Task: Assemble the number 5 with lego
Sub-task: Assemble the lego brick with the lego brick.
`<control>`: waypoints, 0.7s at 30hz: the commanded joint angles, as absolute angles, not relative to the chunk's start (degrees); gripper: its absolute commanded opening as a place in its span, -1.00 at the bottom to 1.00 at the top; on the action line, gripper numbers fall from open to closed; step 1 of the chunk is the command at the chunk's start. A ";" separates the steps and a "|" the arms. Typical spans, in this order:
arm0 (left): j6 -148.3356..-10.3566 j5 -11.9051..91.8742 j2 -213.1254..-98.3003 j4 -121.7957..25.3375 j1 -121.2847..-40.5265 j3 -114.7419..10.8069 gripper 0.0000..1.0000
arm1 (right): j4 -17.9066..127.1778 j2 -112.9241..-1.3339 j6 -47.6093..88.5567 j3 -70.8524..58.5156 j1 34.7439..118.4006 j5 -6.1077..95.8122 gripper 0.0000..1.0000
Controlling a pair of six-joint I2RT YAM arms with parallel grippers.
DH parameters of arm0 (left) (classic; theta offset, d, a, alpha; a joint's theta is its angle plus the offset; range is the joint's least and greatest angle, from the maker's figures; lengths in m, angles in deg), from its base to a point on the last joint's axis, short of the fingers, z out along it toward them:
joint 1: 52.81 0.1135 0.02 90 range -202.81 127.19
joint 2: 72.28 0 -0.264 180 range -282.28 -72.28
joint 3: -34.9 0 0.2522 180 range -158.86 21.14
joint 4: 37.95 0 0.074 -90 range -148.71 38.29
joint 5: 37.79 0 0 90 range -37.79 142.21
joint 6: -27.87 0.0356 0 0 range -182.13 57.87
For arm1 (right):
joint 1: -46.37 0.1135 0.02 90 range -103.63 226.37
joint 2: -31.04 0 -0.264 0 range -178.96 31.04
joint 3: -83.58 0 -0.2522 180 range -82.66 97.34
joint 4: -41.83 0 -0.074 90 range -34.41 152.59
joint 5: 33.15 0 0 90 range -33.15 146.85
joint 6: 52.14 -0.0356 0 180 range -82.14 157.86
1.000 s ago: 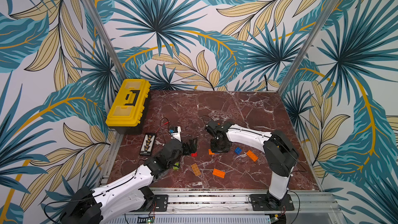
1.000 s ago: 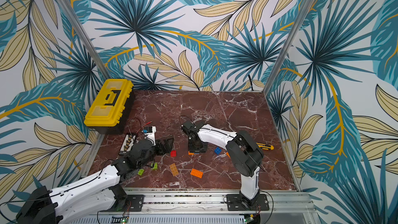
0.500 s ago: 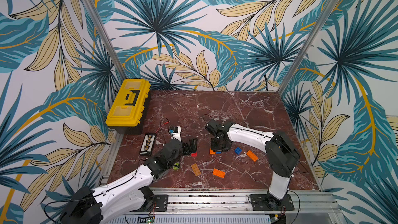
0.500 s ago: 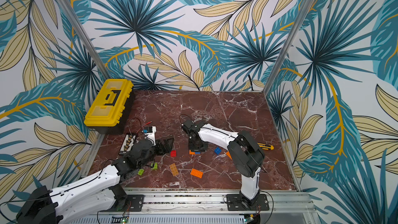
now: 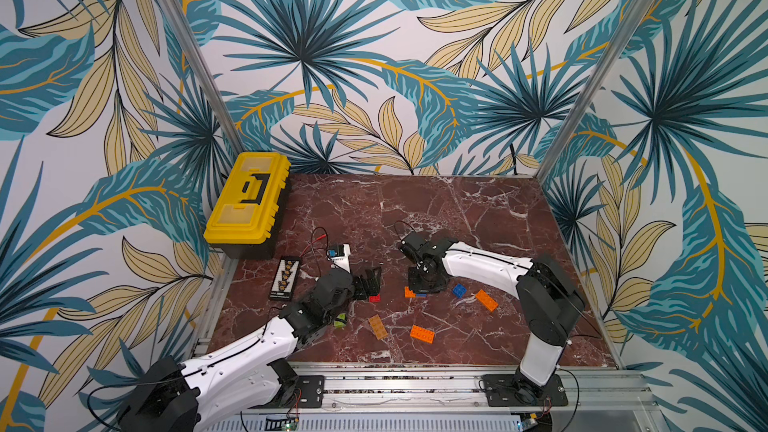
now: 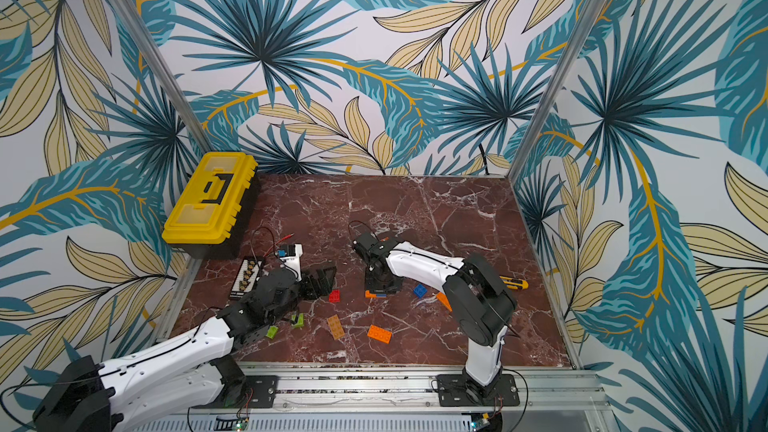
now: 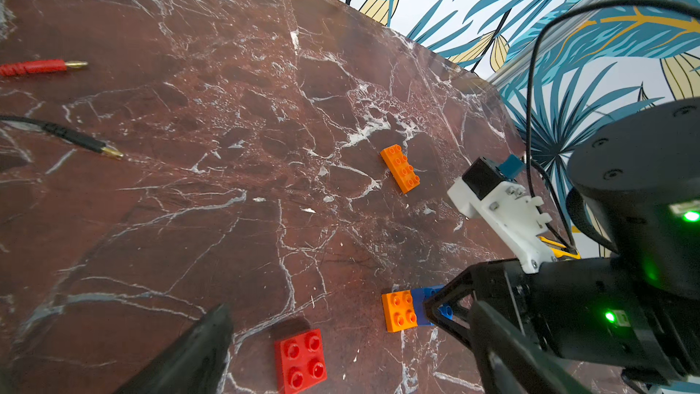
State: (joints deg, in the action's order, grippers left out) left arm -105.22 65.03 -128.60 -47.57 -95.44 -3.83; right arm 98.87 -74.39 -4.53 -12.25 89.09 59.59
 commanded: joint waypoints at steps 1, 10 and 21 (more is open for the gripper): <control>-105.36 64.71 -129.50 -45.85 -95.08 -2.88 1.00 | 101.84 -84.03 -4.22 -18.33 89.09 57.99 -0.62; -104.51 63.36 -130.40 -46.17 -95.08 -4.33 1.00 | 101.49 -78.56 -3.92 -13.32 87.89 60.63 -0.61; -102.03 63.16 -130.20 -47.47 -94.92 -6.72 0.99 | 100.34 -73.69 -2.24 -10.42 86.55 58.80 -0.15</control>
State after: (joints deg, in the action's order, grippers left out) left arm -103.60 63.15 -130.48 -47.07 -95.33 -4.18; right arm 100.03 -74.41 -3.03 -10.24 86.62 59.35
